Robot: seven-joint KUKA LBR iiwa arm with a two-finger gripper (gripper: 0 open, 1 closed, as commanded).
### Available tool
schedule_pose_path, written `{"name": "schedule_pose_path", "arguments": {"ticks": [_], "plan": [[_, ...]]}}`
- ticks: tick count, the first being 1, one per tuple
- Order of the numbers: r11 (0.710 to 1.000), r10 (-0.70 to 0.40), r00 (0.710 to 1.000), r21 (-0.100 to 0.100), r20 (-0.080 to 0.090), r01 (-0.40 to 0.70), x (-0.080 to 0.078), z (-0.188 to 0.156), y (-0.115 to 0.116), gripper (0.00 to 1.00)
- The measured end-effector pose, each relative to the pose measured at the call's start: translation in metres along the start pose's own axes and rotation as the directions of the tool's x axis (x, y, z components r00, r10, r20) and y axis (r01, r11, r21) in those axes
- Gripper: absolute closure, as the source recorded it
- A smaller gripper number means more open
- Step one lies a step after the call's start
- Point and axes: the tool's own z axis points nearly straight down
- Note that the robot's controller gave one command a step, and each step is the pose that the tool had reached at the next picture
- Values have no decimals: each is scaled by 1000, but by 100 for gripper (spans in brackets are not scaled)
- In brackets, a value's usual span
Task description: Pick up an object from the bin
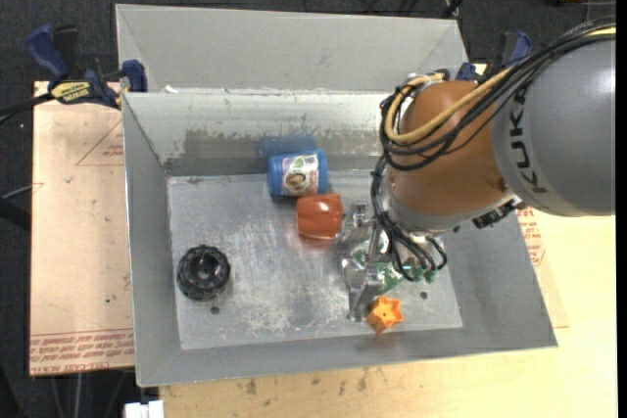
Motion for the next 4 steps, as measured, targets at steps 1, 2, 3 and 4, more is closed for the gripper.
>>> {"name": "schedule_pose_path", "arguments": {"ticks": [1,2,3,4], "plan": [[1000,1,1000,0,7,-1,-2,-4,0,0],[977,-212,977,4,15,212,-46,74,-84,100],[977,-211,977,3,16,211,-46,74,-84,100],[975,-224,975,2,10,224,-37,-9,-83,100]]}}
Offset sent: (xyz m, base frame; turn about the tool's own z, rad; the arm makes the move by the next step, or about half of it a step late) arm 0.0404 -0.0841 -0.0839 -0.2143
